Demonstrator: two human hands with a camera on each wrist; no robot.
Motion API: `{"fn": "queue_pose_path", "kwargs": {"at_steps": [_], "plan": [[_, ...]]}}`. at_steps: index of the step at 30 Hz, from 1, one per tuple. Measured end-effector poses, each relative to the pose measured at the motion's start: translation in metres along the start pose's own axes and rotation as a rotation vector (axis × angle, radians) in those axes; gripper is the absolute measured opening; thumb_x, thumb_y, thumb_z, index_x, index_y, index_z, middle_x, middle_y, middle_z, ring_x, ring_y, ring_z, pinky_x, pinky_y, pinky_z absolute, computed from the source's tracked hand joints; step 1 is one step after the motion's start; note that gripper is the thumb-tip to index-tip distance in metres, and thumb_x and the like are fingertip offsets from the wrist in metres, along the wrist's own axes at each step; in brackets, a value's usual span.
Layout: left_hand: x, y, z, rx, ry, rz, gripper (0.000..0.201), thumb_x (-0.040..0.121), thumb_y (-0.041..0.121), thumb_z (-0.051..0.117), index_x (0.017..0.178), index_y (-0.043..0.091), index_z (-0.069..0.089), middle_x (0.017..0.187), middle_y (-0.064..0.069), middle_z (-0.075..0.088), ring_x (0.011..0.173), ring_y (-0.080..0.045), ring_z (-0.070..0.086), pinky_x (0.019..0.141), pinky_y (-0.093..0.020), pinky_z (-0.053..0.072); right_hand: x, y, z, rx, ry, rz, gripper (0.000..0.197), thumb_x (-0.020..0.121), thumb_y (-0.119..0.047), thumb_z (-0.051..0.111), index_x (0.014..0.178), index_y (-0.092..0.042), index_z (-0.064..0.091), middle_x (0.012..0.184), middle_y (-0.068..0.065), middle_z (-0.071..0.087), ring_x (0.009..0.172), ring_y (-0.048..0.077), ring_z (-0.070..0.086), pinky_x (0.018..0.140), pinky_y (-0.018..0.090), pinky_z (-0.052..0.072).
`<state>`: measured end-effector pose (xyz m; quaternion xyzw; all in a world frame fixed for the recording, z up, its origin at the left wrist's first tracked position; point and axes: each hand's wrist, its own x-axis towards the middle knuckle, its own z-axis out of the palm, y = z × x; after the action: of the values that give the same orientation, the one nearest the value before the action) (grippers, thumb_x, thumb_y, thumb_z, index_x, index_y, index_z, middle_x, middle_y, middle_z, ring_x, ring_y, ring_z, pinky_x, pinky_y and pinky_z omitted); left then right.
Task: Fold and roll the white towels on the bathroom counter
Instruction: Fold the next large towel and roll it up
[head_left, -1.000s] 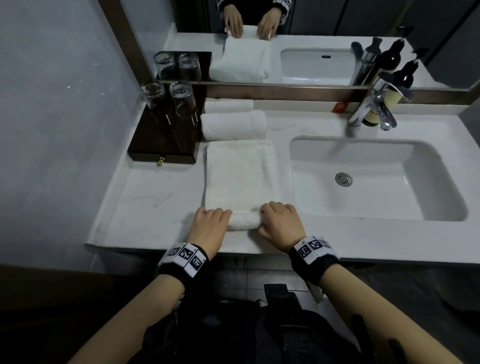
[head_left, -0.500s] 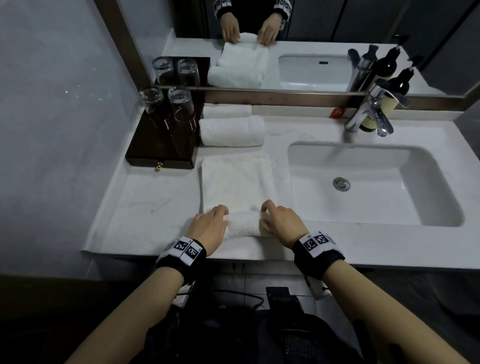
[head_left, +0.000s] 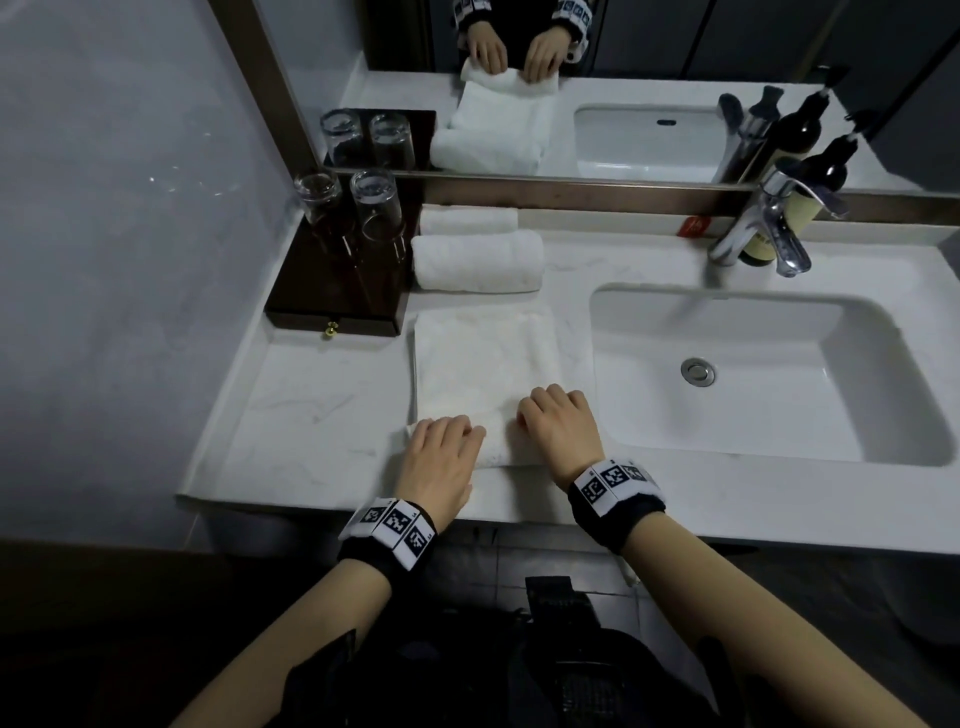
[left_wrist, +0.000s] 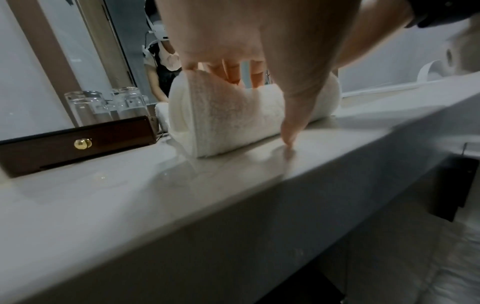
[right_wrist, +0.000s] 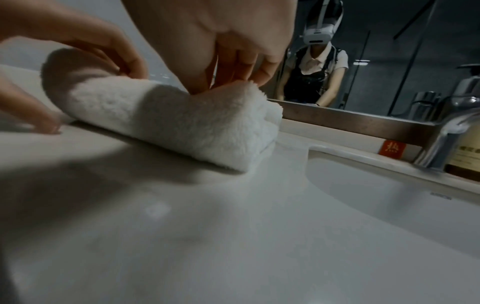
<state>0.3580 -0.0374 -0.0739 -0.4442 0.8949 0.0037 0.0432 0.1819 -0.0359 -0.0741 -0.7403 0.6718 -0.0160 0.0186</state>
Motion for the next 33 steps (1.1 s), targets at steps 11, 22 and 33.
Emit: {"fn": "queue_pose_path", "kwargs": {"at_steps": [11,22,33], "plan": [[0.023,-0.004,-0.006,0.176,0.122,0.034,0.026,0.067,0.006,0.049,0.082,0.018,0.066,0.070,0.003,0.059,0.061,-0.018,0.058,0.066,-0.028,0.051,-0.034,-0.010,0.002,-0.076,0.065,-0.046,0.048,0.064,-0.004,0.061,0.112,-0.006,0.063,0.108,0.006,0.065,0.100,0.026,0.063,0.090,0.044,0.050],[0.021,-0.026,-0.010,-0.283,-0.134,-0.038,0.045,0.074,0.015,0.050,0.119,0.013,0.045,0.091,-0.003,0.066,0.089,-0.029,0.058,0.086,-0.029,0.033,-0.024,0.007,0.001,0.243,-0.151,-0.062,0.049,0.072,-0.020,0.061,0.118,-0.007,0.050,0.103,0.011,0.063,0.100,0.031,0.055,0.087,0.037,0.034],[0.025,-0.029,-0.013,-0.198,0.161,-0.092,0.034,0.084,0.011,0.053,0.116,0.022,0.058,0.118,0.002,0.055,0.112,-0.020,0.051,0.098,-0.035,0.028,0.008,0.011,-0.005,0.232,-0.105,0.153,0.033,0.084,-0.022,0.053,0.115,-0.014,0.061,0.114,0.010,0.055,0.108,0.030,0.047,0.081,0.035,0.036]]}}
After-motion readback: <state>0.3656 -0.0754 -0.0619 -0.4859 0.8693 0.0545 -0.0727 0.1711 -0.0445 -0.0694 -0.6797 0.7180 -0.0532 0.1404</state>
